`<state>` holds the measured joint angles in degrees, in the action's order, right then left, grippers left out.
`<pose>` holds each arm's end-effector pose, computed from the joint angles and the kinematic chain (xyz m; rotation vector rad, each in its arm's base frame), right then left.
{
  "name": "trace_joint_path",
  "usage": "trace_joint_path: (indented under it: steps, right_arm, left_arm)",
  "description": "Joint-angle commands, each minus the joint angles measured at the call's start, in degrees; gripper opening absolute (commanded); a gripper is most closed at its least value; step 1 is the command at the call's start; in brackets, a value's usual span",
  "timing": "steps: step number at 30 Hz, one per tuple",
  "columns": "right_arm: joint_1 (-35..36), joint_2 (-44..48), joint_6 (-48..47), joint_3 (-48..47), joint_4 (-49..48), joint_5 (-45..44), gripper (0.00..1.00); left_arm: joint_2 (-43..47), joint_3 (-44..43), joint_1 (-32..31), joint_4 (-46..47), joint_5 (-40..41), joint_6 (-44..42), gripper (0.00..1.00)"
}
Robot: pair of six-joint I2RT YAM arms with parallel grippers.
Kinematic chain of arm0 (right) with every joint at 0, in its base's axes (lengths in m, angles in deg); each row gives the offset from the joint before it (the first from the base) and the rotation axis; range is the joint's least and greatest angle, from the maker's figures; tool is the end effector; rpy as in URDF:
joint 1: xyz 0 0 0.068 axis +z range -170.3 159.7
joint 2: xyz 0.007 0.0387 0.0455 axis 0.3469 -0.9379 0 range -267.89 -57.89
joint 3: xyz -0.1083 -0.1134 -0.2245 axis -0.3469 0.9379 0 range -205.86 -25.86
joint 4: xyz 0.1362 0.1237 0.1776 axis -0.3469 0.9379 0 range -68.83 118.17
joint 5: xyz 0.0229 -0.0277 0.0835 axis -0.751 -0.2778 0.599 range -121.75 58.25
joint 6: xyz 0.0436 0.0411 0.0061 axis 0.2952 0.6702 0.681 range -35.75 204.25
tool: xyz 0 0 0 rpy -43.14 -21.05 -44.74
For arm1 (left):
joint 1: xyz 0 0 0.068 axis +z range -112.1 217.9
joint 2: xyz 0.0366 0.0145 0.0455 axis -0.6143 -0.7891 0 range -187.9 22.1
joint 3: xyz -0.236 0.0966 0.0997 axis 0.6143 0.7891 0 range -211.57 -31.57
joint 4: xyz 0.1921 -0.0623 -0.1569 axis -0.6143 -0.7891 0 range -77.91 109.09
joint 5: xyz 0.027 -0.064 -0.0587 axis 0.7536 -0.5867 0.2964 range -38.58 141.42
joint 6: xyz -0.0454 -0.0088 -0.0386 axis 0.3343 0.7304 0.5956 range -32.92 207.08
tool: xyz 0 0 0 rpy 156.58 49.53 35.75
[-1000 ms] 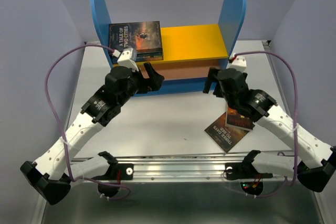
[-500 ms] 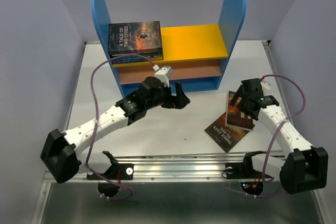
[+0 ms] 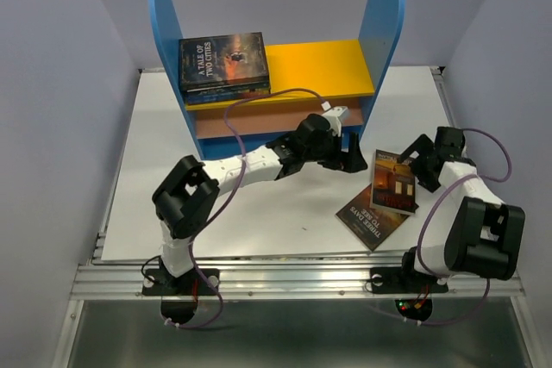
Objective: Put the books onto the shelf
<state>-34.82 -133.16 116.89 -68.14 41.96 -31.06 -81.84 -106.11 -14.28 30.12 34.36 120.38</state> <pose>0.2477 -0.0637 0.1945 1.0018 2.3072 0.1444 0.2547 -0.3493 0.2690 0.5642 2.0186 -1.2502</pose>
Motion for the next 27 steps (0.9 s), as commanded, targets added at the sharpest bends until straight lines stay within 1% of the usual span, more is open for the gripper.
trace_joint_path:
  steps: [1, 3, 4, 7, 8, 10, 15, 16, 18, 23, 25, 27]
  right_arm:
    - [-1.2, -4.5, -3.0, -4.1, -7.7, 6.2, 1.0]
    - [-4.5, -6.2, -3.5, -4.1, -9.3, 8.3, 1.0]
    - [-5.9, -6.6, -3.5, -3.7, -10.8, 11.6, 1.0]
    - [-8.2, -7.6, -3.7, -2.5, -11.9, 13.2, 1.0]
    - [-8.2, -7.8, -3.7, -2.0, -12.1, 13.4, 1.0]
    - [-8.2, -8.2, -3.6, -0.8, -13.4, 14.9, 1.0]
    - [-8.8, -9.4, -3.3, 0.6, -13.9, 16.4, 1.0]
    - [-8.8, -9.5, -3.2, 1.2, -14.5, 17.8, 1.0]
    - [-8.8, -9.7, -2.7, 2.0, -15.1, 19.5, 1.0]
    - [-8.8, -9.0, -1.0, 4.9, -15.2, 19.4, 1.0]
    - [-8.8, -8.2, -0.1, 5.8, -15.0, 19.7, 1.0]
    - [-8.8, -7.4, 0.1, 7.0, -15.1, 20.1, 1.0]
  left_arm:
    - [-4.8, -7.4, -1.7, 3.2, -4.9, -1.3, 0.99]
    - [-7.2, -10.1, -3.0, 2.7, -4.6, -2.4, 0.99]
    - [-8.7, -10.9, -3.4, 2.2, -4.4, -2.7, 0.99]
    - [-11.8, -13.6, -4.1, 1.7, -5.0, -3.0, 0.99]
    - [-12.7, -14.4, -4.2, 1.3, -5.2, -3.1, 0.99]
    - [-14.8, -16.5, -4.4, -0.1, -5.2, -3.6, 0.95]
    - [-17.5, -18.1, -4.8, -1.4, -4.0, -3.9, 0.91]
    - [-18.8, -19.1, -4.9, -2.1, -3.2, -4.0, 0.88]
    - [-20.4, -20.8, -4.9, -3.4, -2.8, -4.2, 0.85]
    - [-25.8, -26.4, -4.9, -7.1, -1.8, -4.5, 0.75]
    - [-27.4, -28.2, -4.9, -8.7, -0.9, -4.6, 0.72]
    - [-28.2, -28.6, -4.9, -9.5, -0.2, -4.6, 0.72]
